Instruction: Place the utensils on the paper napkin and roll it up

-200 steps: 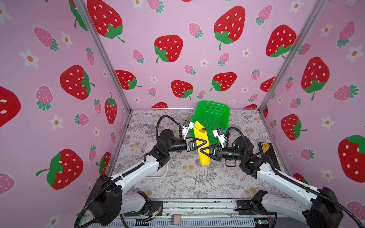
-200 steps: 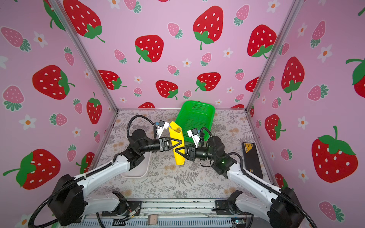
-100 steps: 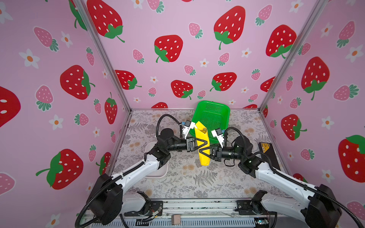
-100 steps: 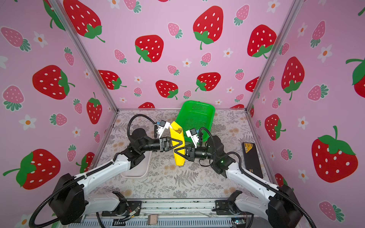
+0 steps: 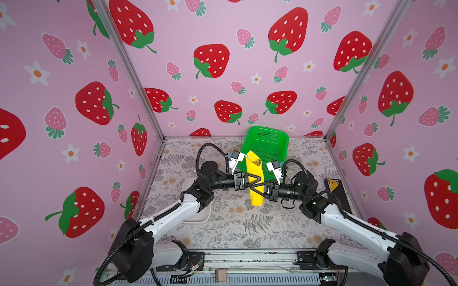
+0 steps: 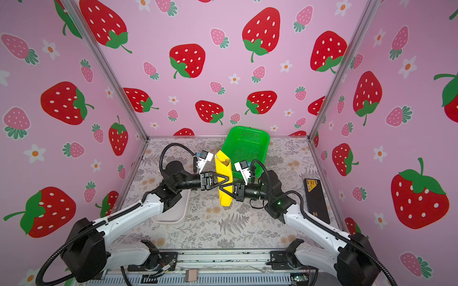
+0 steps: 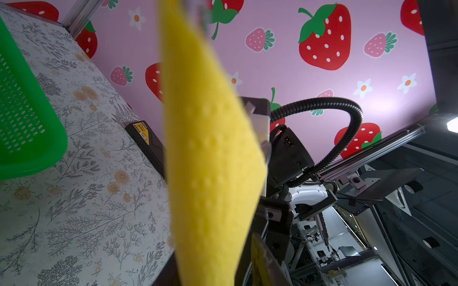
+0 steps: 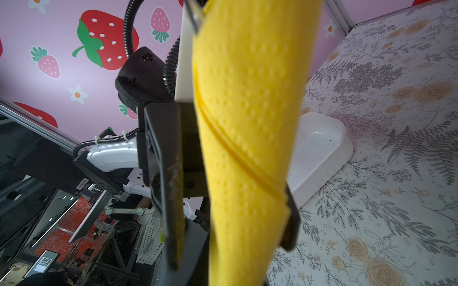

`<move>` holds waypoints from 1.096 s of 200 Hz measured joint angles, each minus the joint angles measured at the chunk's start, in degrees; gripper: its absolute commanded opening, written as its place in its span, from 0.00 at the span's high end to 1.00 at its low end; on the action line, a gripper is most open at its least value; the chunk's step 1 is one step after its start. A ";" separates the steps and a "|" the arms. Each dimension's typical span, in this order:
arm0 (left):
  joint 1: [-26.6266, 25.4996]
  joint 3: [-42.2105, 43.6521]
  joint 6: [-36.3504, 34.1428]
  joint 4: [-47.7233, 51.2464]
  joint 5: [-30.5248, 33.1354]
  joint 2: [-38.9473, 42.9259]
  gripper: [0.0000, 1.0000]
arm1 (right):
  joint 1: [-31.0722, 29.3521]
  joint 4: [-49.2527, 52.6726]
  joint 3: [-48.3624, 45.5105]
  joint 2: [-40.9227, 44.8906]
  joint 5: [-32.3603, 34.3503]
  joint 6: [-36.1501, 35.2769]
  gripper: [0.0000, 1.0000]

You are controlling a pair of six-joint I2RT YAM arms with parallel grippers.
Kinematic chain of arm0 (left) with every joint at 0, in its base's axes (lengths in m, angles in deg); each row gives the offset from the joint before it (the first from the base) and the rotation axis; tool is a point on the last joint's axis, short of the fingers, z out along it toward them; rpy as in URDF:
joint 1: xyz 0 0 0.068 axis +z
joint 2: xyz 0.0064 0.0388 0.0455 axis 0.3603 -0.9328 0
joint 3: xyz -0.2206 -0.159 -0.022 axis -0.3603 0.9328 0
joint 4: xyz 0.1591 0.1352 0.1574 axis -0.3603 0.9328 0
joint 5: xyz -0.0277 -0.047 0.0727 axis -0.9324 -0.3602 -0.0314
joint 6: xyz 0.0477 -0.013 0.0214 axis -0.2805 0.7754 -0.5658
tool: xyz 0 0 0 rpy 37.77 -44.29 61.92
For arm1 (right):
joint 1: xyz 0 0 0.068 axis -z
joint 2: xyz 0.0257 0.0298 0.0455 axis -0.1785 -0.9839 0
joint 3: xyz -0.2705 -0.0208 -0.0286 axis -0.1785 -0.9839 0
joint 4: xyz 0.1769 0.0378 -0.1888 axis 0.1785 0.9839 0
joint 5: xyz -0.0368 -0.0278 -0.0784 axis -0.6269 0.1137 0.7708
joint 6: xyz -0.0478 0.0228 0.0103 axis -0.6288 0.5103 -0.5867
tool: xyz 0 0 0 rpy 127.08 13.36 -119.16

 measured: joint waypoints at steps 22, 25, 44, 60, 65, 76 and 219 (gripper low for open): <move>0.00 0.02 0.02 0.04 0.04 0.24 0.52 | 0.00 -0.17 -0.17 0.15 0.35 0.07 0.87; 0.00 0.02 0.02 0.04 0.04 0.26 0.52 | 0.00 -0.31 -0.26 0.15 0.42 0.09 0.87; 0.00 0.02 0.02 0.09 0.13 0.26 0.51 | 0.00 -0.44 -0.48 0.15 0.57 0.44 0.87; 0.00 0.02 0.02 0.09 0.15 0.26 0.51 | 0.00 -0.46 -0.50 0.15 0.72 0.63 0.87; 0.00 0.02 0.00 0.09 0.17 0.26 0.51 | 0.00 -0.46 -0.50 0.15 0.72 0.66 0.87; 0.00 0.02 0.00 0.09 0.17 0.26 0.51 | 0.00 -0.48 -0.50 0.15 0.81 0.66 0.87; 0.00 0.02 2.16 -1.22 0.55 -1.29 0.51 | 0.00 -1.49 -0.50 0.11 0.90 0.90 0.87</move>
